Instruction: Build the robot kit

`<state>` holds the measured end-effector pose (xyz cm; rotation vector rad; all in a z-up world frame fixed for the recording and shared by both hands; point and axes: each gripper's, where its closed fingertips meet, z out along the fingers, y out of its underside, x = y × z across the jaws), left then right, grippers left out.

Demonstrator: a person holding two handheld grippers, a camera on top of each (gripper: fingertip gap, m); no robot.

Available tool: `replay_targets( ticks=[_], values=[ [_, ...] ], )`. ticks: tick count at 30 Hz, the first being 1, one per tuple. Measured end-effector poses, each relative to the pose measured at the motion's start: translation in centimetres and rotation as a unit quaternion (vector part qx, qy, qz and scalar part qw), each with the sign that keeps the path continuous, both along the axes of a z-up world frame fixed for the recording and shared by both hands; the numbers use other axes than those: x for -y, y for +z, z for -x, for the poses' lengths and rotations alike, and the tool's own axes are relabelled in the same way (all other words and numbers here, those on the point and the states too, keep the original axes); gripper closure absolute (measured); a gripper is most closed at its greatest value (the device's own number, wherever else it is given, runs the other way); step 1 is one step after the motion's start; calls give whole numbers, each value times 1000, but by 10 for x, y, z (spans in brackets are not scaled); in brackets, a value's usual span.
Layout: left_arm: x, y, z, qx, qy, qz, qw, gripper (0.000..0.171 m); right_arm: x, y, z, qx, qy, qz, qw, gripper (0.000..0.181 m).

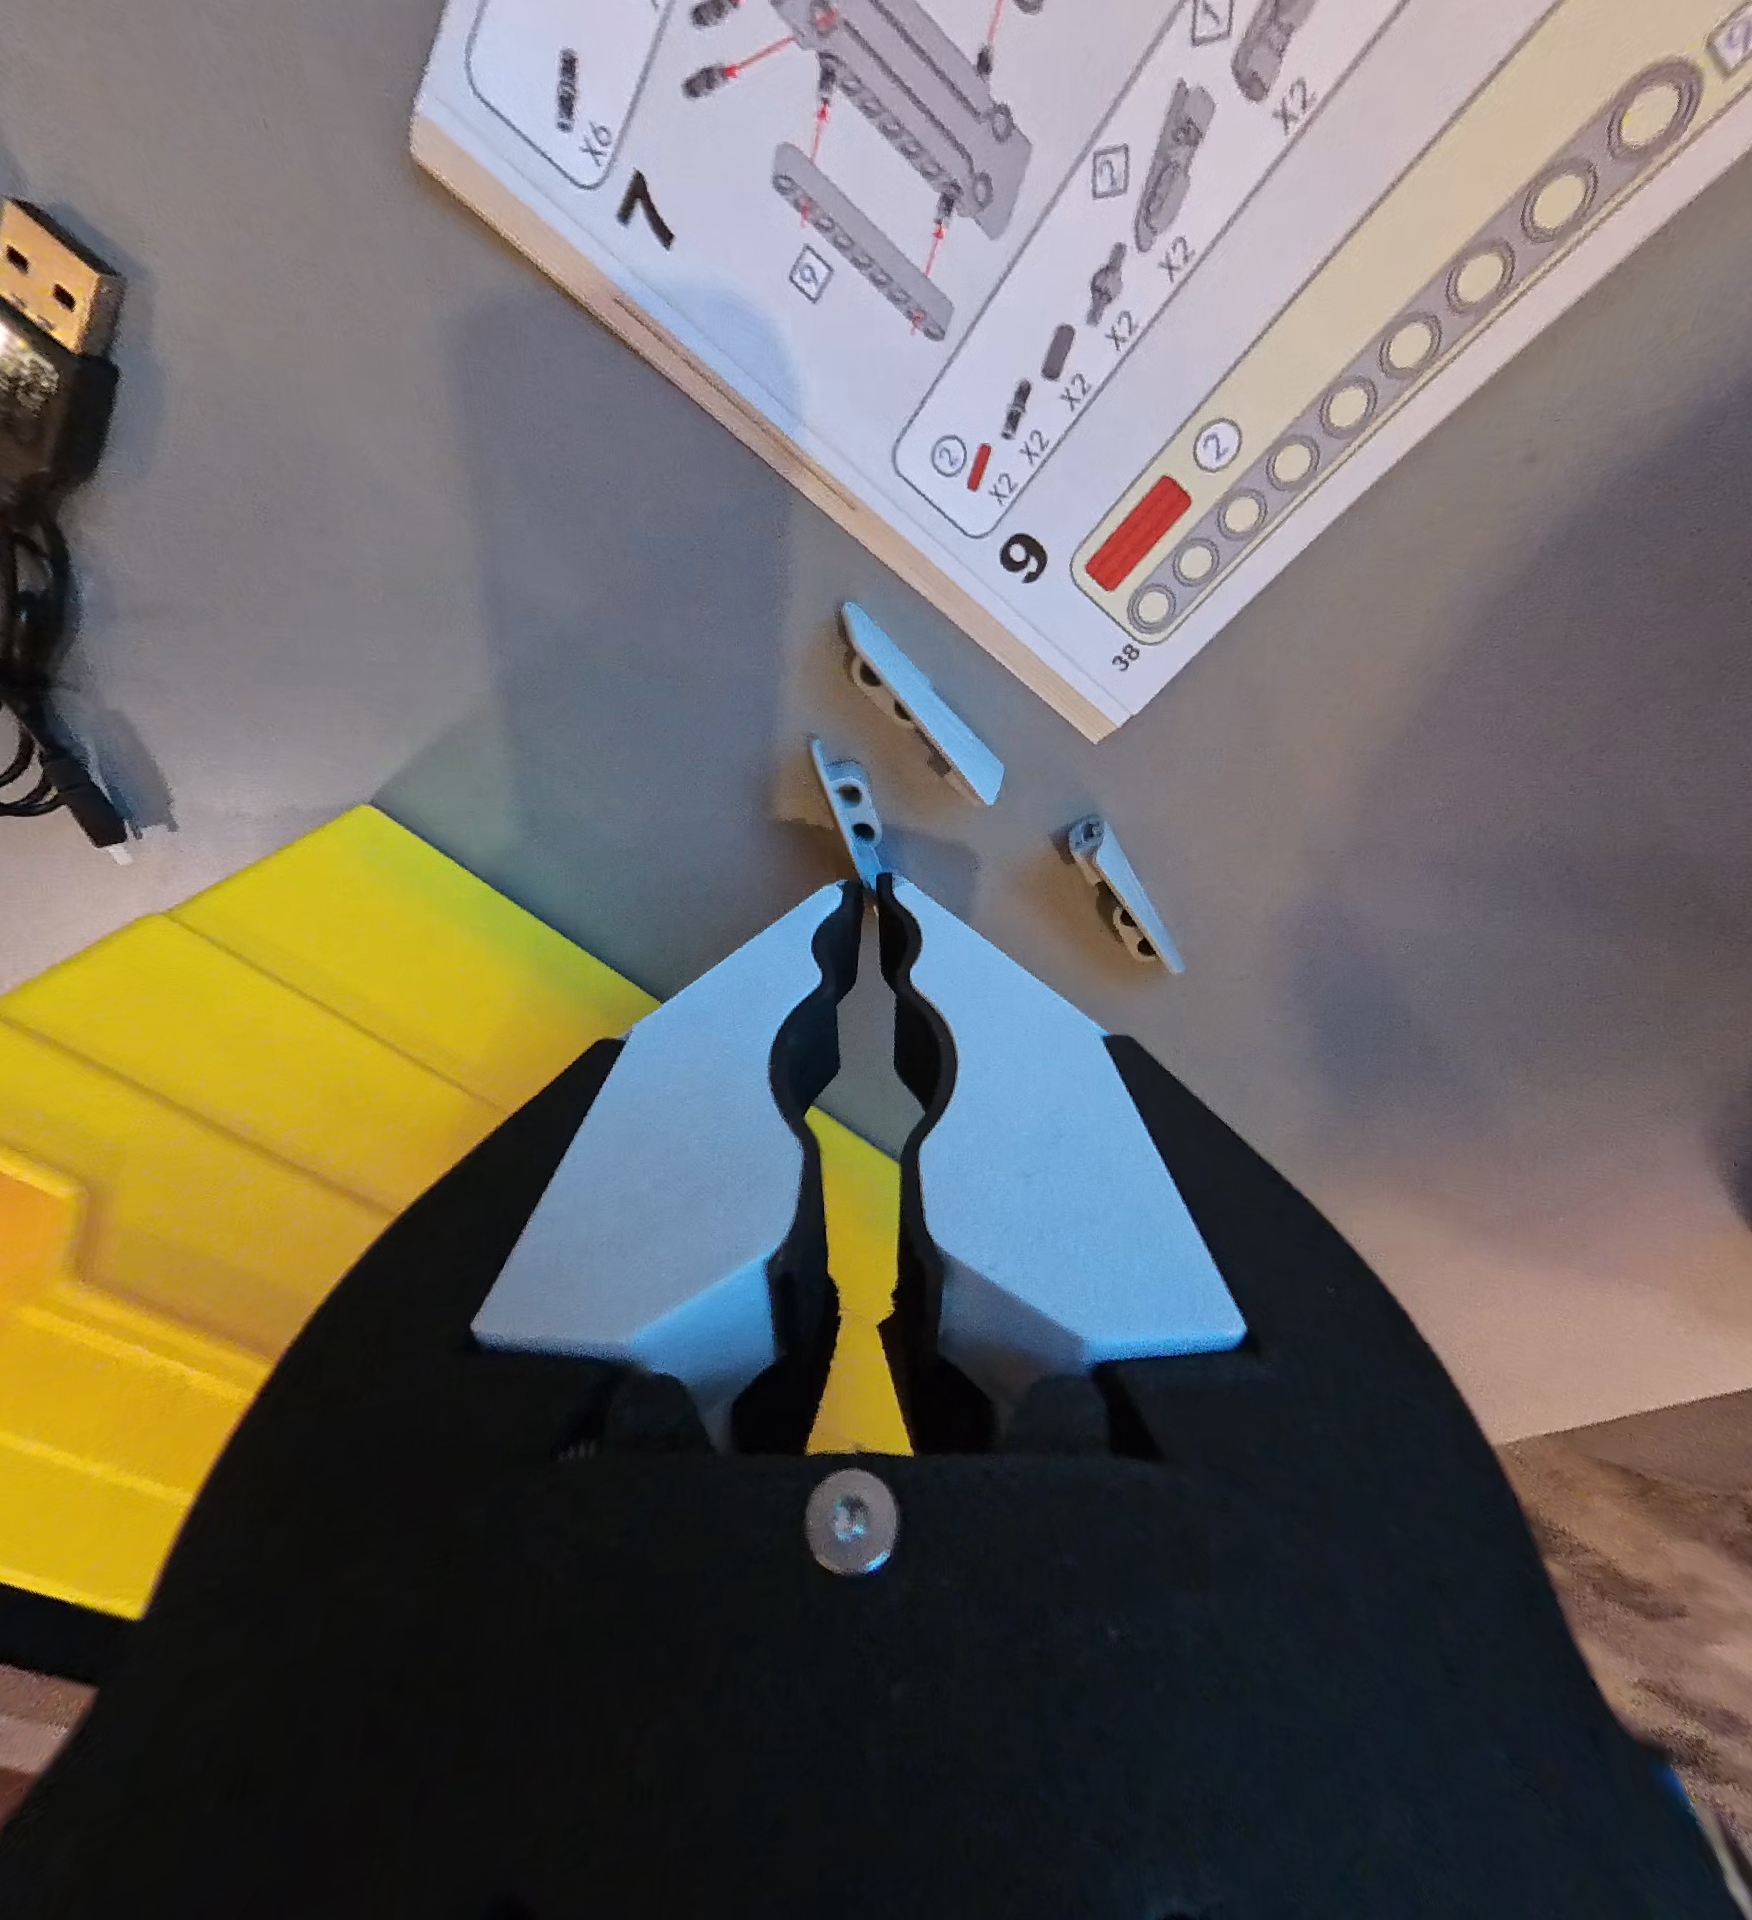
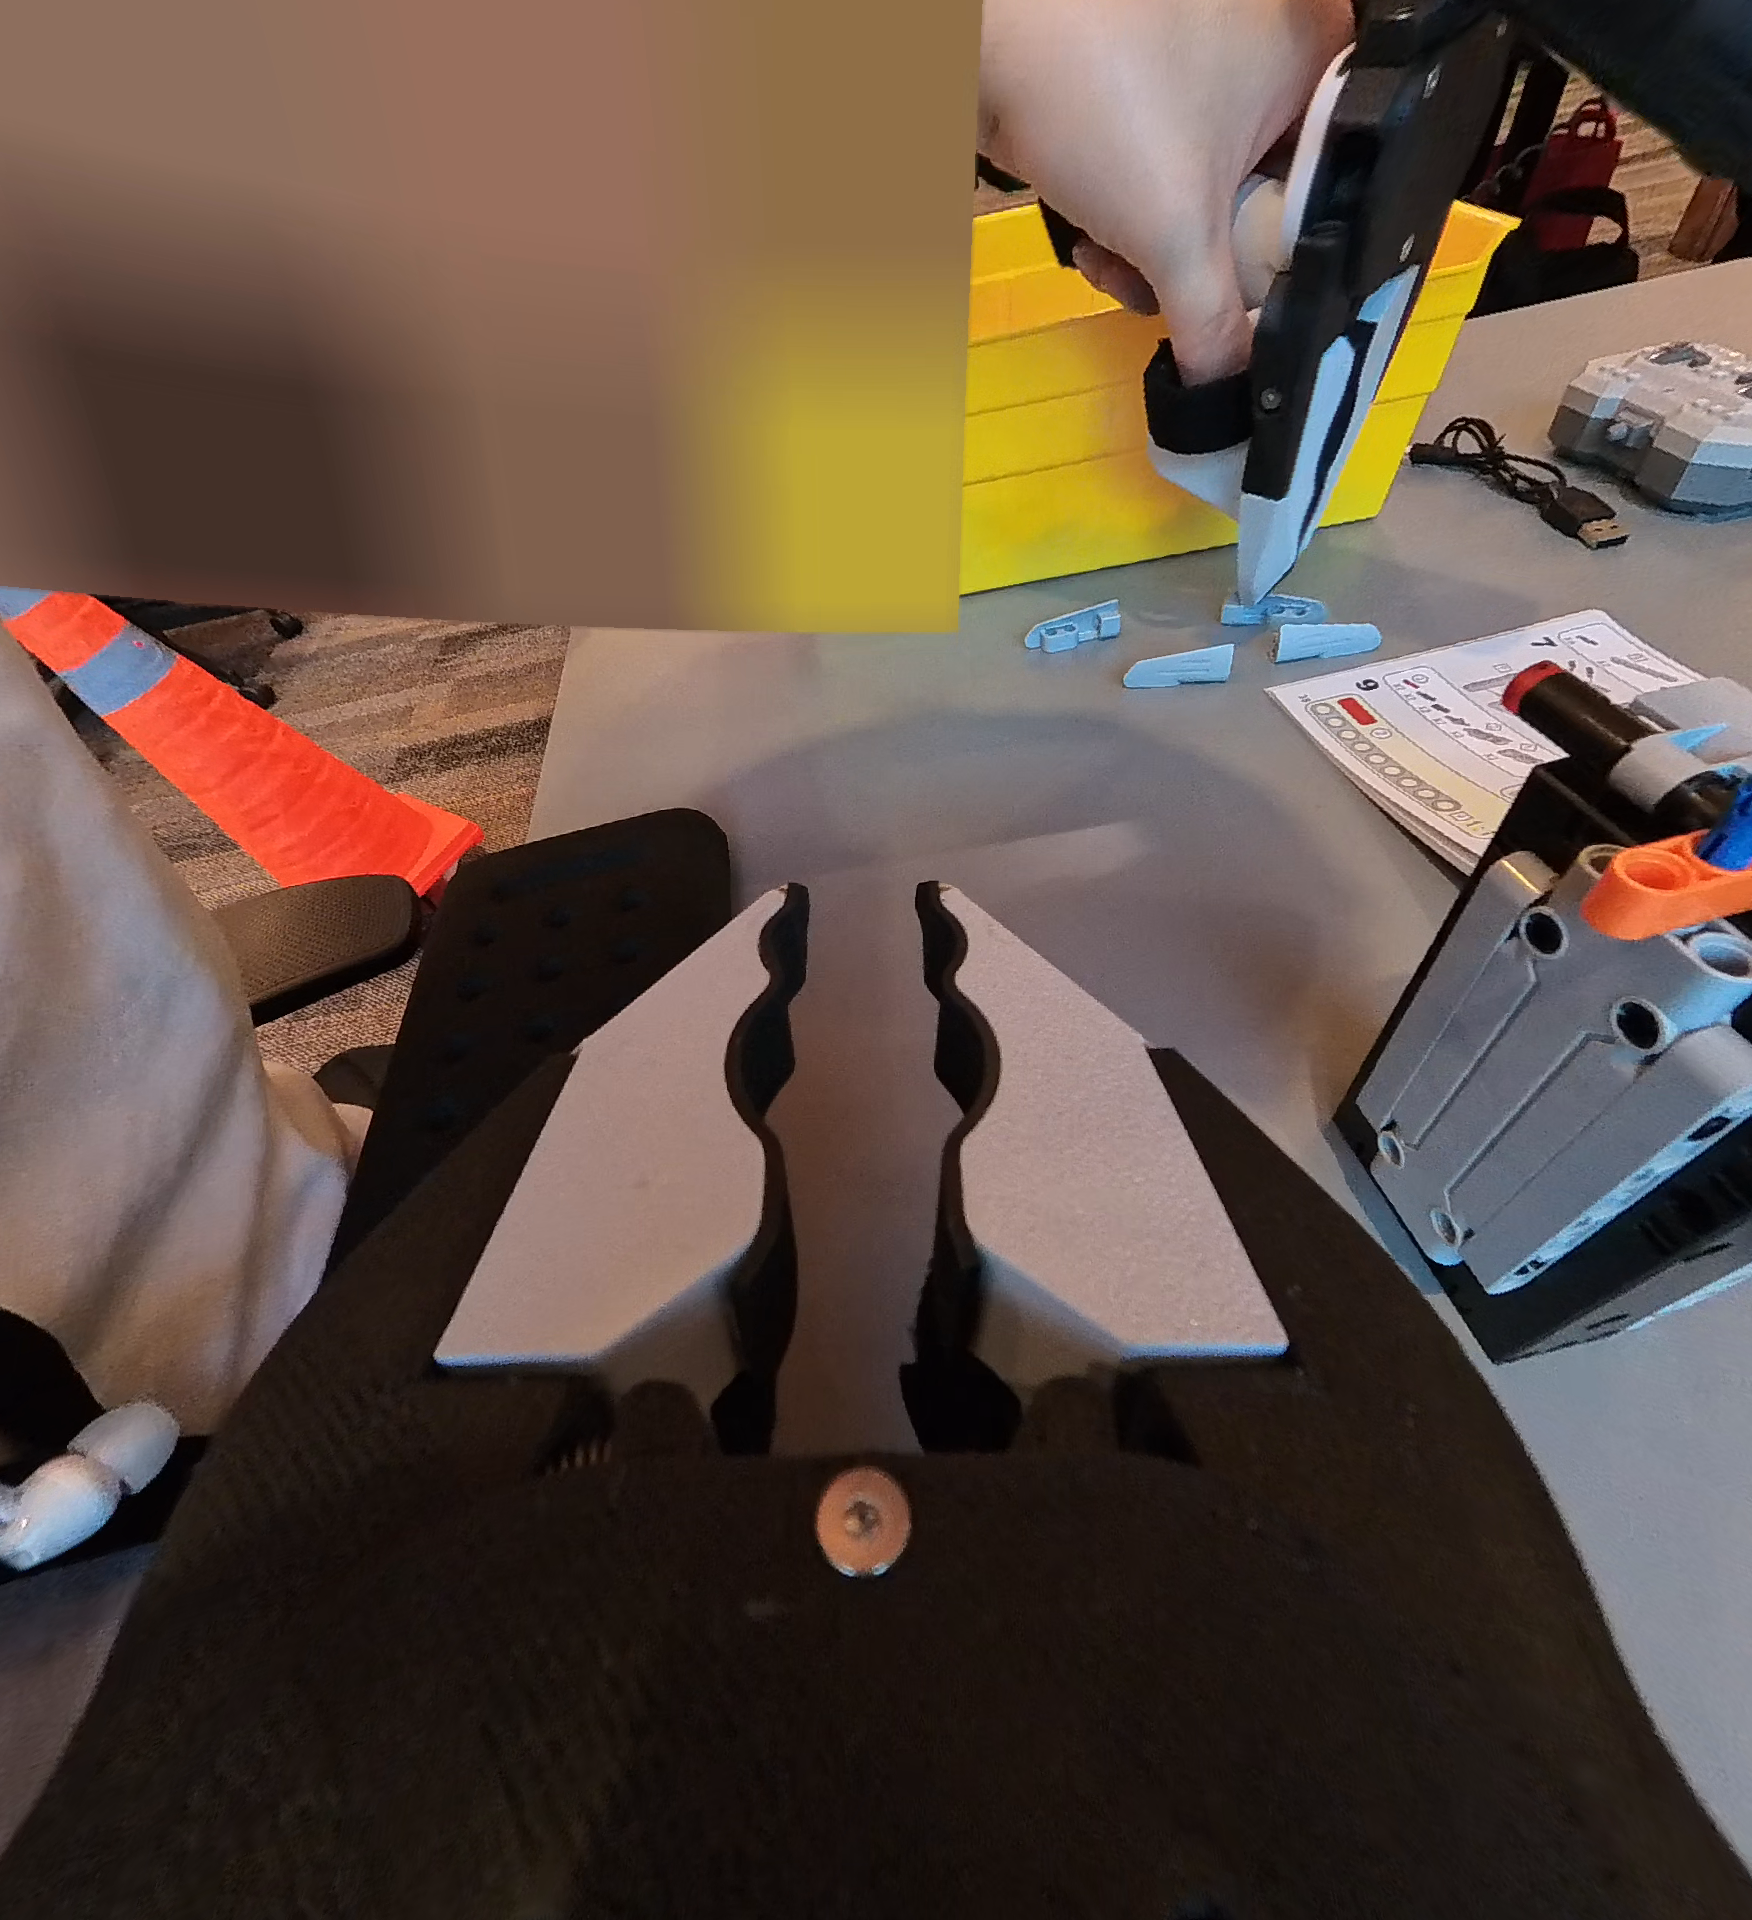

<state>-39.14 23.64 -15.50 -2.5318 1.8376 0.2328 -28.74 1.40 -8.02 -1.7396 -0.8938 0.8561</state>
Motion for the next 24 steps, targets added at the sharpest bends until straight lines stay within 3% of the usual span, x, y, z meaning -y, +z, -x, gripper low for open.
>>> replay_targets(
  ticks=[7,16,24],
  values=[
    [11,0,3,-12,-44,38,998,171,1,0,1,0,2,1,1000,160],
    [15,0,16,-65,-131,36,989,171,1,0,0,1,2,0,1000,160],
    [17,4,16,-43,-115,42,992,159,2,0,1,1,3,0,1000,160]
  ],
)
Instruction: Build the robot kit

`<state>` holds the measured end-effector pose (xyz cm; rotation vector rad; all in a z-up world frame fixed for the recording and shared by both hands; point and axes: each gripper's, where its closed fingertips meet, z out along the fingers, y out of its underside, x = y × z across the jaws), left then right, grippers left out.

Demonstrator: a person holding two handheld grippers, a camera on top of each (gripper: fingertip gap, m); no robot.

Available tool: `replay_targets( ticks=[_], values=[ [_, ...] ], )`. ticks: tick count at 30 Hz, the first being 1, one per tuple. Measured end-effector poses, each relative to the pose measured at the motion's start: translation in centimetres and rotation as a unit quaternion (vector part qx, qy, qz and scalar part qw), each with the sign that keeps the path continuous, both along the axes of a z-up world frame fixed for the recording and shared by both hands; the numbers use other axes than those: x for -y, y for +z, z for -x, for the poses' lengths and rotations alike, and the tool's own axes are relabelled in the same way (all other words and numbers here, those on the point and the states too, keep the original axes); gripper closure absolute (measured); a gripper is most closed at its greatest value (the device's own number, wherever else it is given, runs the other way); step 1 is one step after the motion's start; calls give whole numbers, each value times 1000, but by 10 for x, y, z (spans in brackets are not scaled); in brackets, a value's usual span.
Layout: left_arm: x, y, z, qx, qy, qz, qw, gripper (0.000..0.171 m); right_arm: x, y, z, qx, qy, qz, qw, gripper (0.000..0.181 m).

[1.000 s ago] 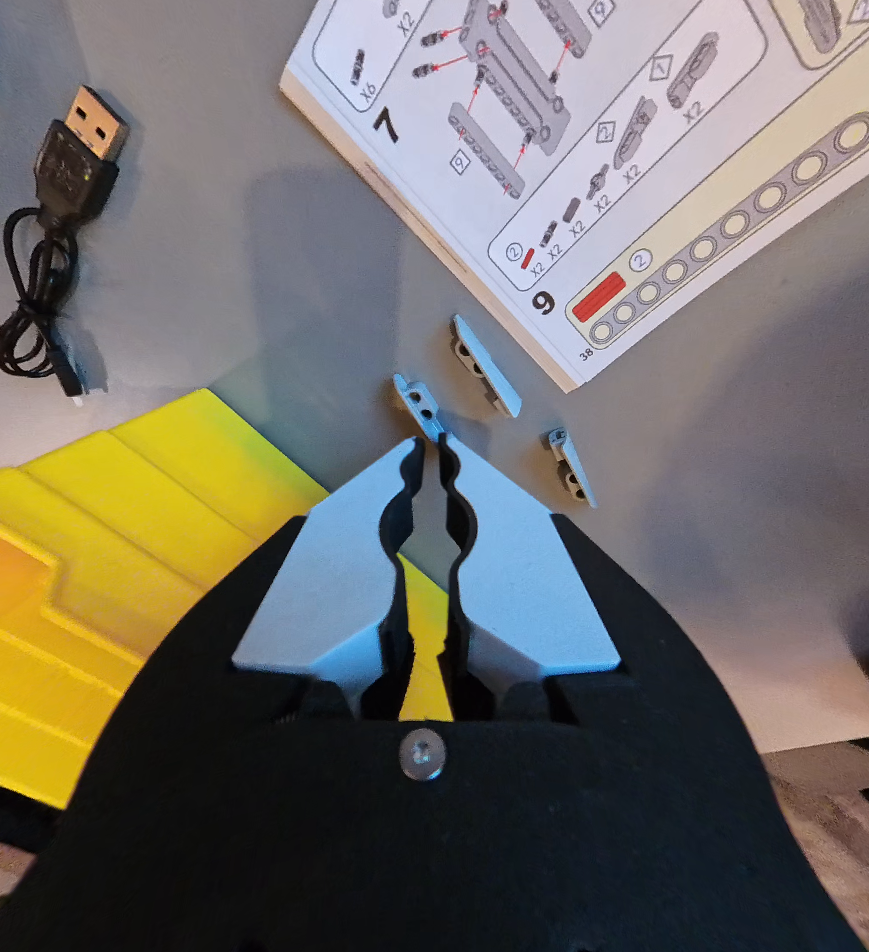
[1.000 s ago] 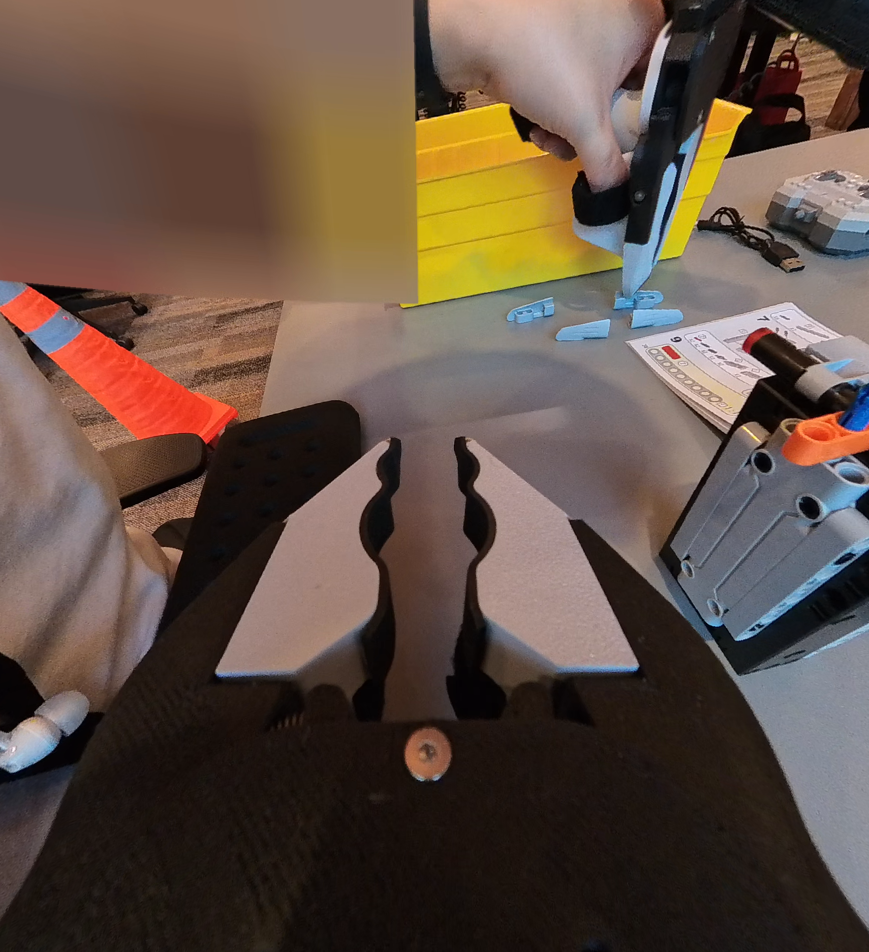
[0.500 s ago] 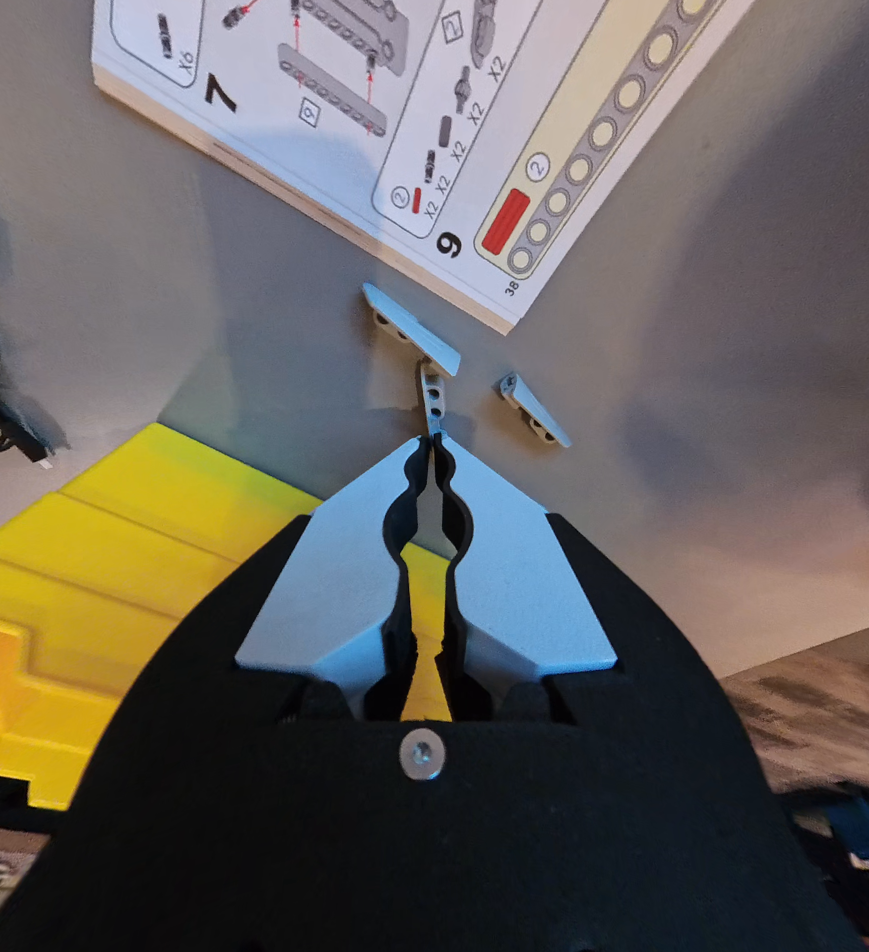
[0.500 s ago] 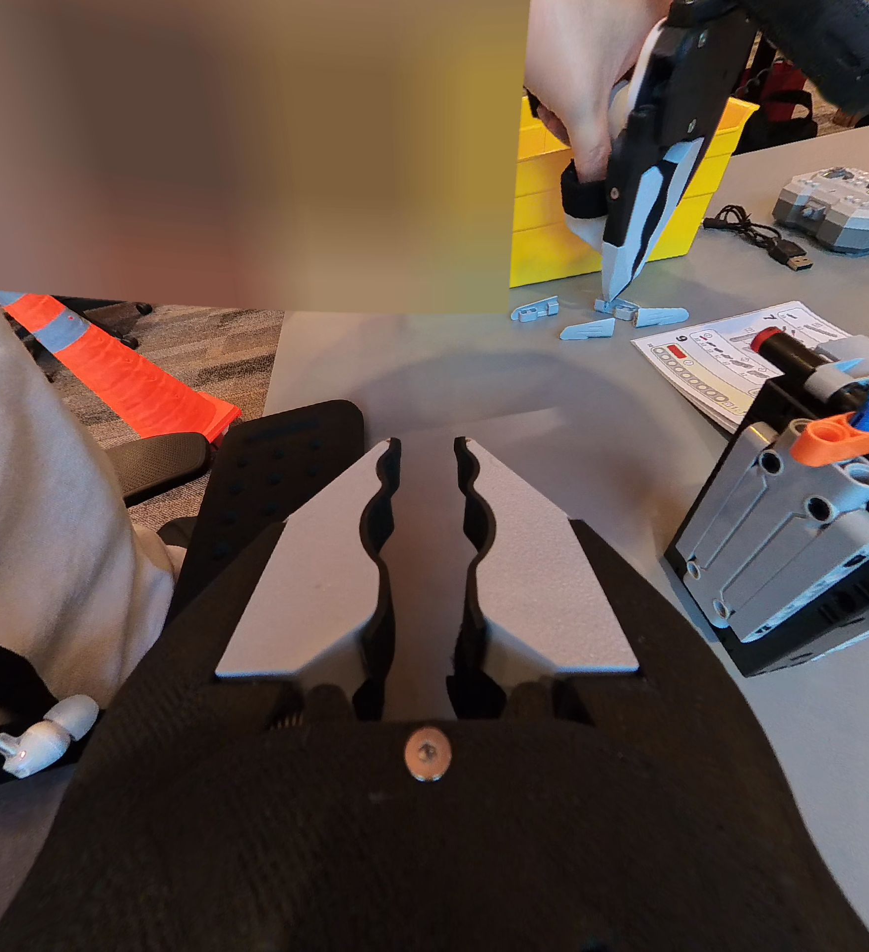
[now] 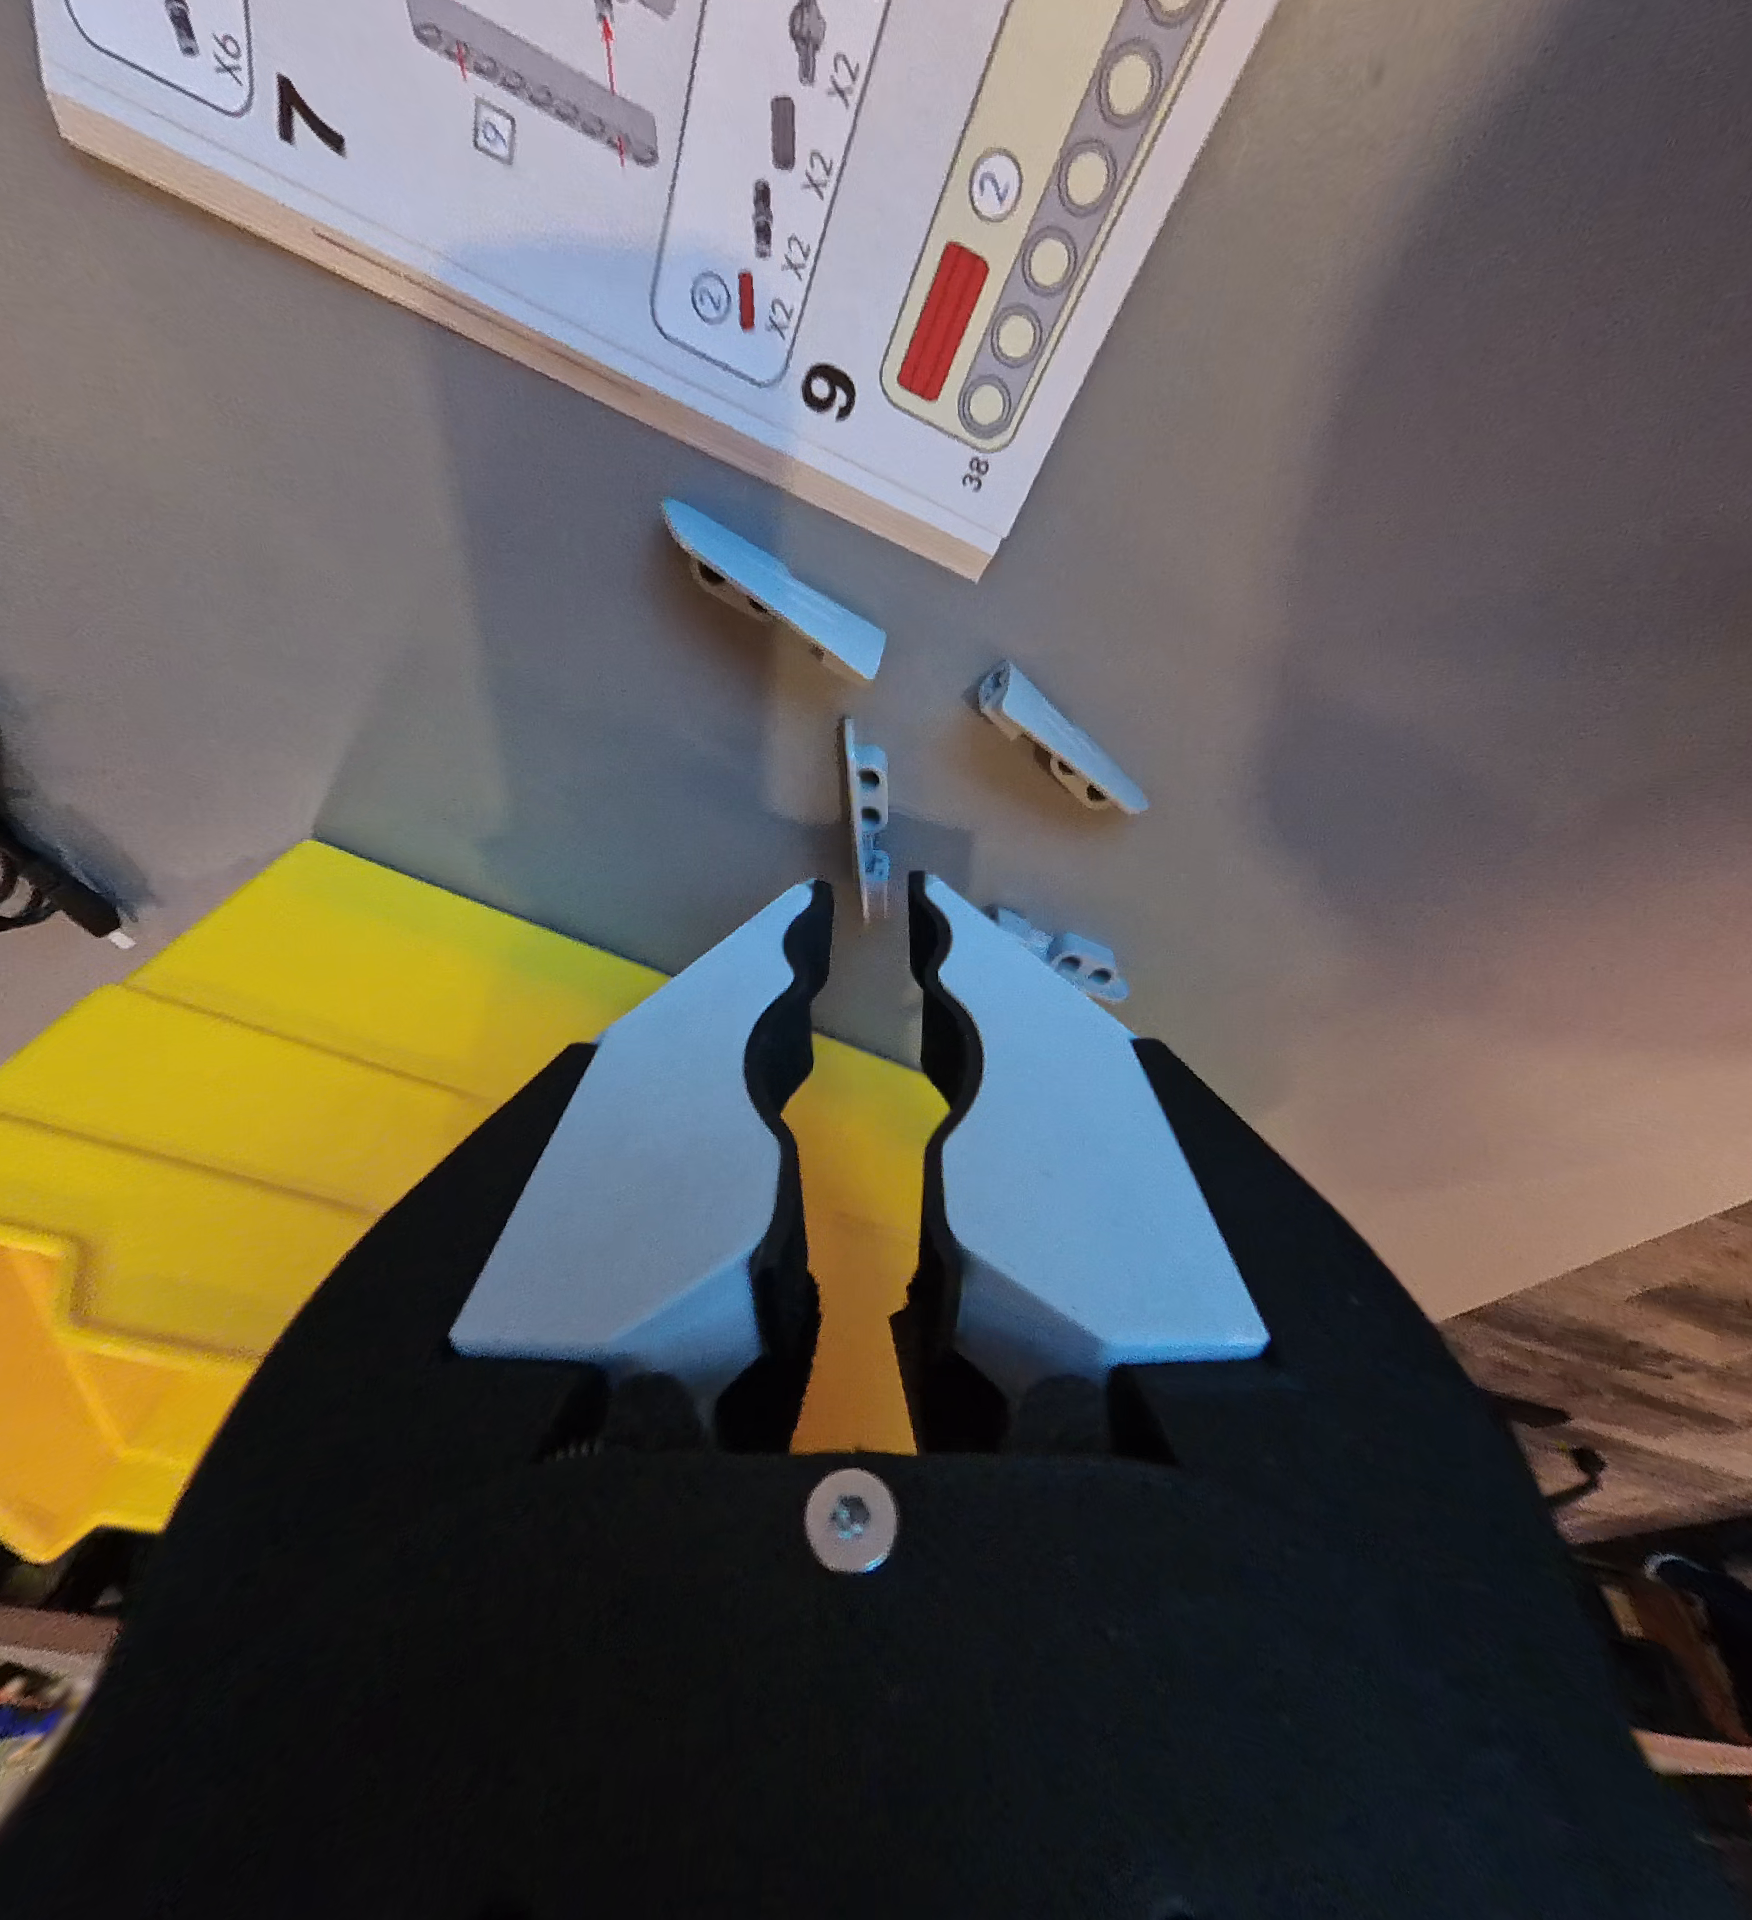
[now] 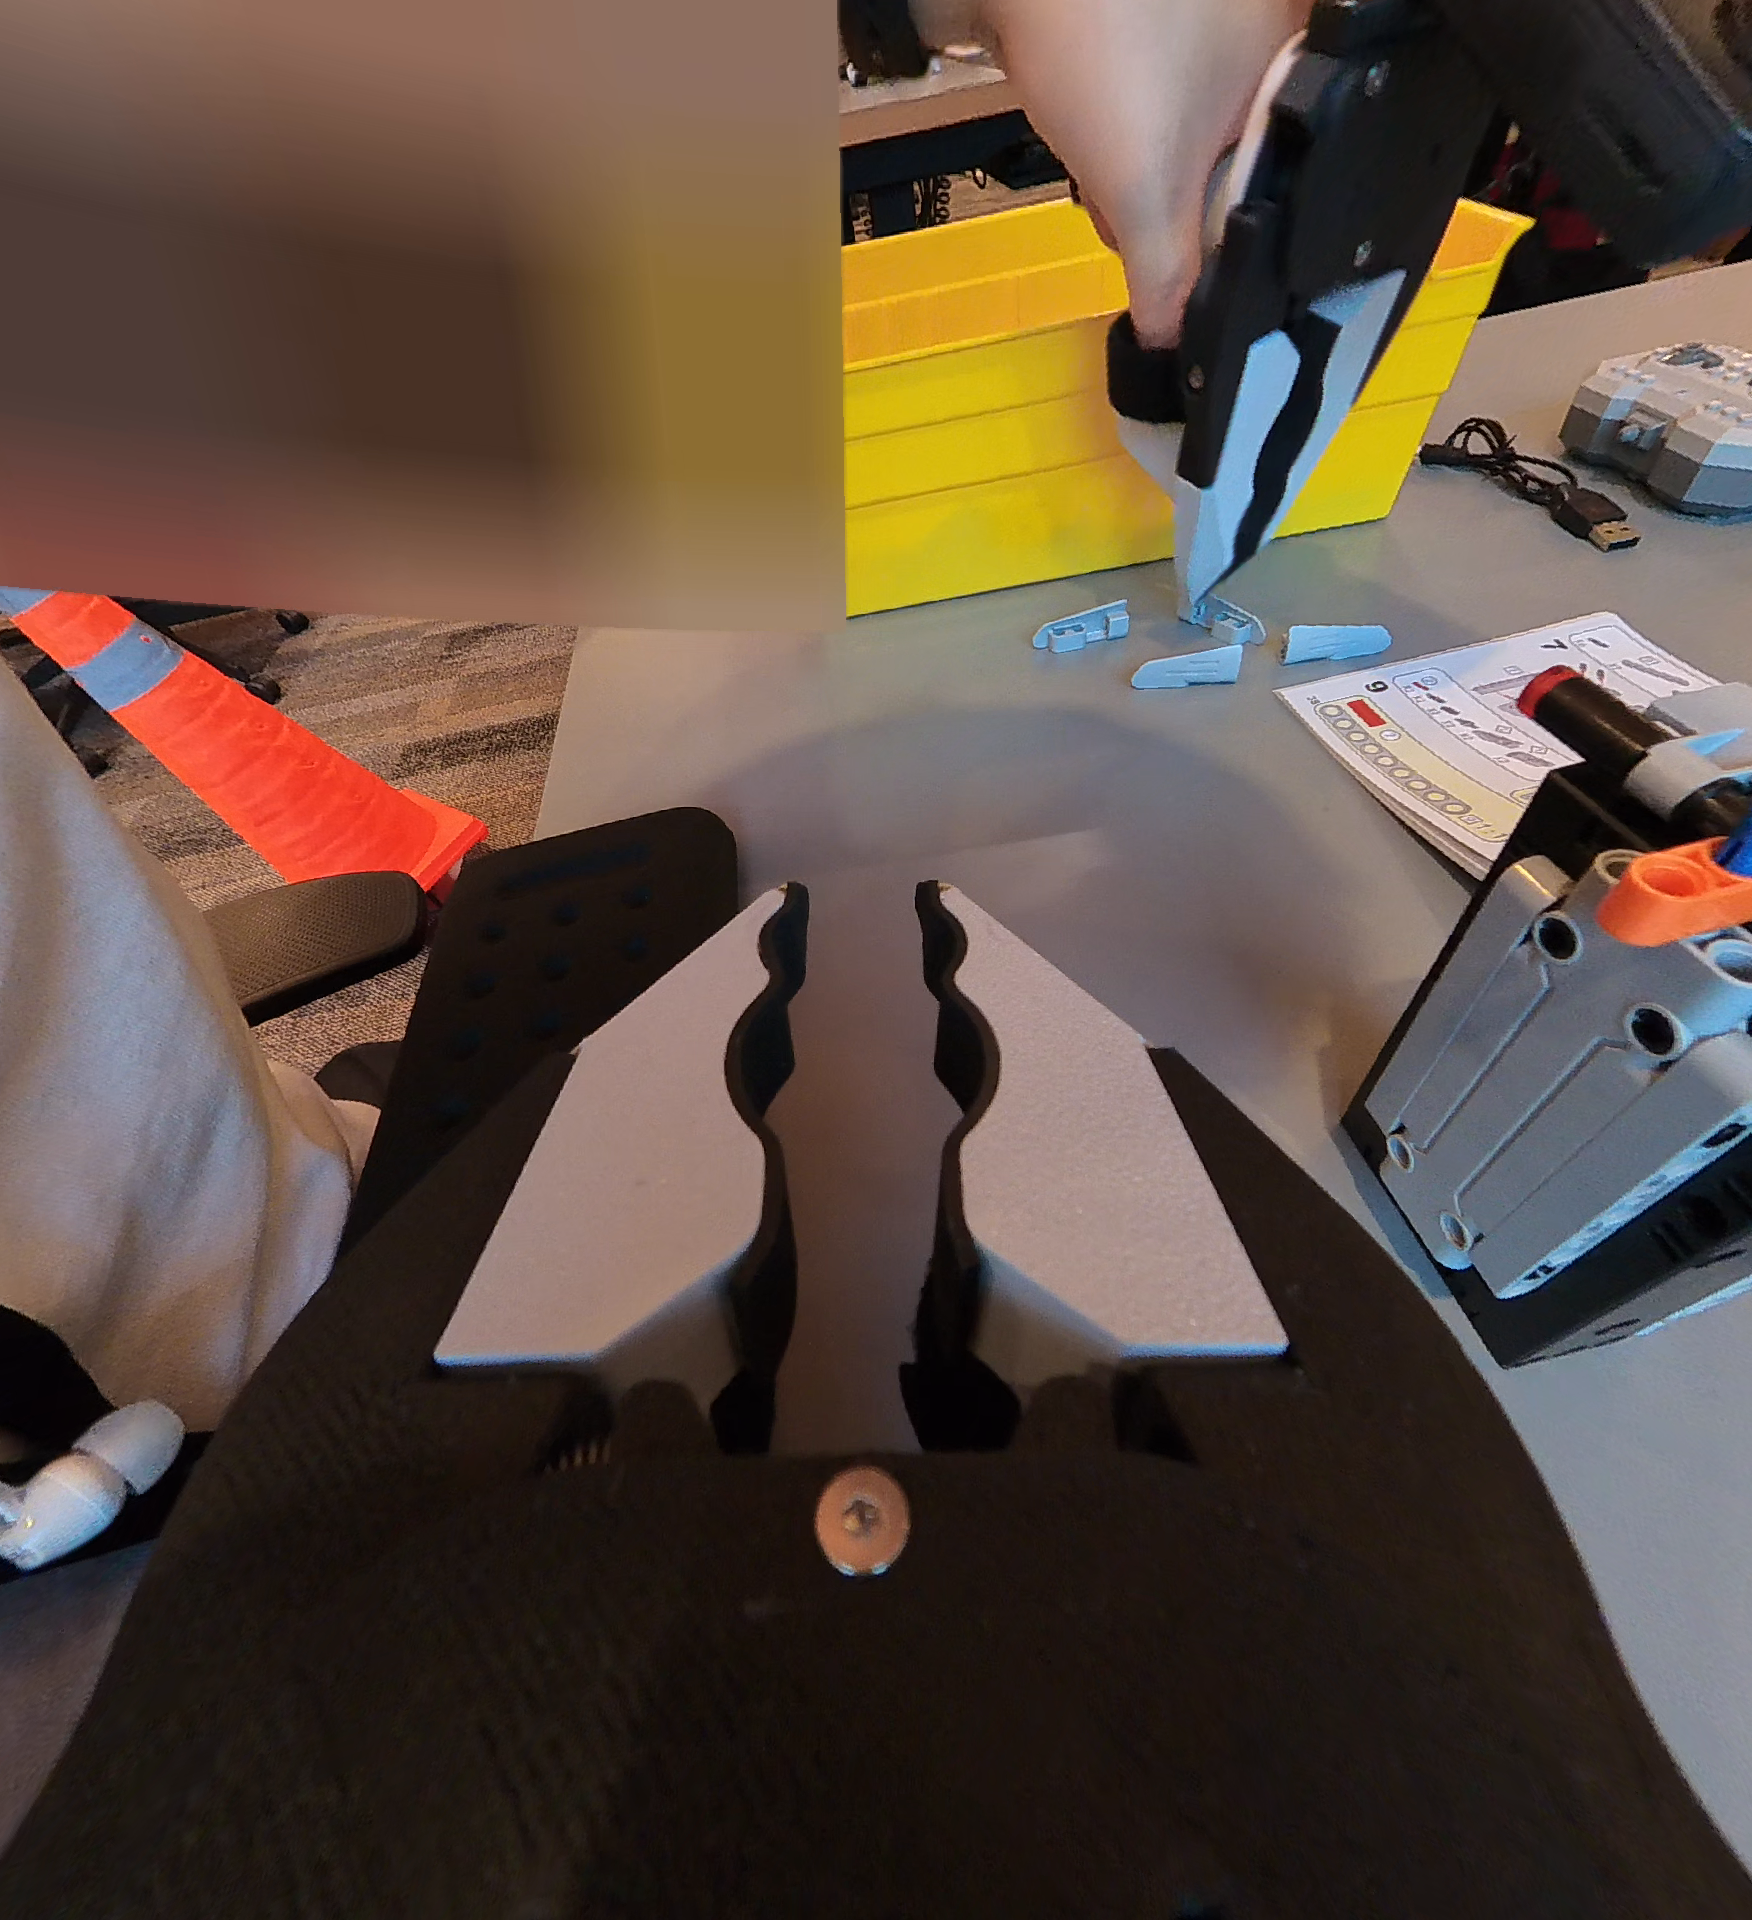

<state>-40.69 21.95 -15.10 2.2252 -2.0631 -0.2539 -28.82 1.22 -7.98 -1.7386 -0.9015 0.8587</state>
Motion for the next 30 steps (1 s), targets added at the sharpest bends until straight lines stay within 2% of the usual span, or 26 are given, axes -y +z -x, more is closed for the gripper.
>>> replay_targets(
  ticks=[4,8,11,15,23,30],
  values=[
    [-4,0,11,-30,-26,-23,999,157,0,1,0,-2,1,2,1000,160],
    [1,-5,9,-26,-33,-15,999,159,1,0,1,0,1,2,1000,160],
    [-4,-7,8,-27,-56,-33,998,167,0,-1,0,1,1,1,1000,160],
    [-3,-7,5,-25,-88,-32,995,167,0,-1,1,1,1,2,1000,160],
    [-11,-4,0,-25,-222,-67,973,167,1,-1,1,2,1,2,1000,160],
    [-17,-1,2,-54,-331,-68,940,167,0,-1,0,1,0,3,1000,160]
  ],
)
